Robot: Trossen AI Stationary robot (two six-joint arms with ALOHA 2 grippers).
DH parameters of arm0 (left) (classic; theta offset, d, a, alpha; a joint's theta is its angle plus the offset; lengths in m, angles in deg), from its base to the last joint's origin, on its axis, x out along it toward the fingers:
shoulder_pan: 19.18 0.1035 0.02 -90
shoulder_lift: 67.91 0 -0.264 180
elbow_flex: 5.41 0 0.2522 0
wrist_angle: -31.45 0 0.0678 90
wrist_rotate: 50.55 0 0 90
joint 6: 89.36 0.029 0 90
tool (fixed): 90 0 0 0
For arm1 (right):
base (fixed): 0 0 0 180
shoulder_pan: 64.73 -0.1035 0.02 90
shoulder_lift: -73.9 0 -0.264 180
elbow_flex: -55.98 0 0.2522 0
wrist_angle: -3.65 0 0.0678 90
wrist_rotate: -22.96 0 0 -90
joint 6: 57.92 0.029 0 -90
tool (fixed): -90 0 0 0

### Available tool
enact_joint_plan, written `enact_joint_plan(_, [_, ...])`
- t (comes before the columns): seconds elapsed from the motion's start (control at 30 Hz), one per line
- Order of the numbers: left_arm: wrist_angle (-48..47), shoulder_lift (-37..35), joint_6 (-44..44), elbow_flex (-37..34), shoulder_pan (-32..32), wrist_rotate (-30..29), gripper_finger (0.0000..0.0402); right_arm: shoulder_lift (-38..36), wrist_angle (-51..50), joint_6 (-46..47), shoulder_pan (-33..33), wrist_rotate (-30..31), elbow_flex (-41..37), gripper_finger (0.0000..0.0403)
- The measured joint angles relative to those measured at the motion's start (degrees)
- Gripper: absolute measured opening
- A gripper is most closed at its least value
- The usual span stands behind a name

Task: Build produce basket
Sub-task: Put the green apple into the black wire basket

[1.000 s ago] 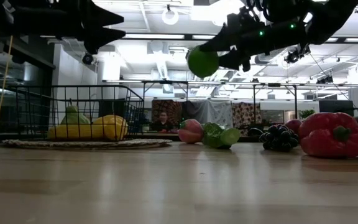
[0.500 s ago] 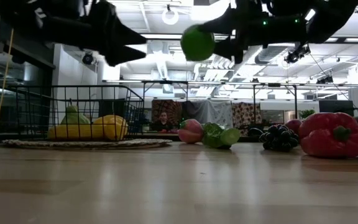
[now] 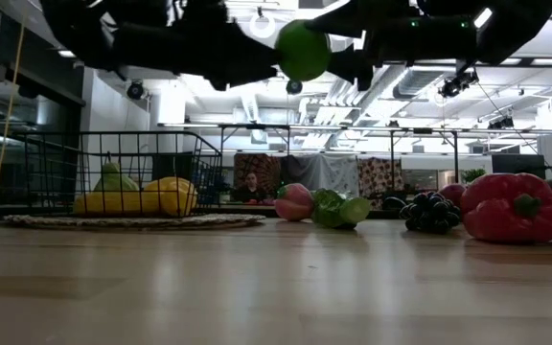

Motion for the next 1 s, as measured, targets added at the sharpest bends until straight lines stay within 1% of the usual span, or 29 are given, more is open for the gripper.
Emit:
enact_joint_plan(0.1, [0.0, 2.2, -1.6, 1.8, 0.0, -1.0, 0.0356, 0.0, 0.0, -0.1, 0.0, 0.0, 0.0, 0.0323])
enact_joint_plan(0.23, [-0.1, 4.4, -2.0, 3.4, 0.0, 0.8, 0.0356, 0.0, -0.1, -1.1, 0.0, -0.2, 0.0, 0.0323])
enact_joint_plan(0.37, [0.1, 5.4, -4.0, 4.6, 0.0, 1.7, 0.0356, 0.0, -0.7, -1.4, 0.0, -1.9, 0.0, 0.0323])
enact_joint_plan(0.43, [0.0, 5.4, -5.2, 4.8, 0.0, 2.7, 0.0356, 0.0, -0.8, -1.7, 0.0, -1.9, 0.1, 0.0323])
enact_joint_plan(0.57, [1.1, 5.5, -7.1, 4.9, 0.1, 6.7, 0.0356, 0.0, -1.5, -2.3, -0.1, -2.2, 0.1, 0.0323])
enact_joint_plan(0.7, [2.9, 5.5, -8.0, 4.8, 0.1, 7.3, 0.0356, -0.1, -1.3, -2.3, 0.0, -4.3, 0.2, 0.0323])
enact_joint_plan(0.9, [3.0, 5.5, -8.3, 4.8, 0.1, 8.0, 0.0355, -0.1, -2.3, -2.1, 0.0, -4.3, 0.2, 0.0323])
enact_joint_plan(1.0, [3.0, 5.5, -8.9, 4.8, 0.1, 8.2, 0.0343, -0.1, -2.5, -2.0, 0.0, -4.2, 0.2, 0.0323])
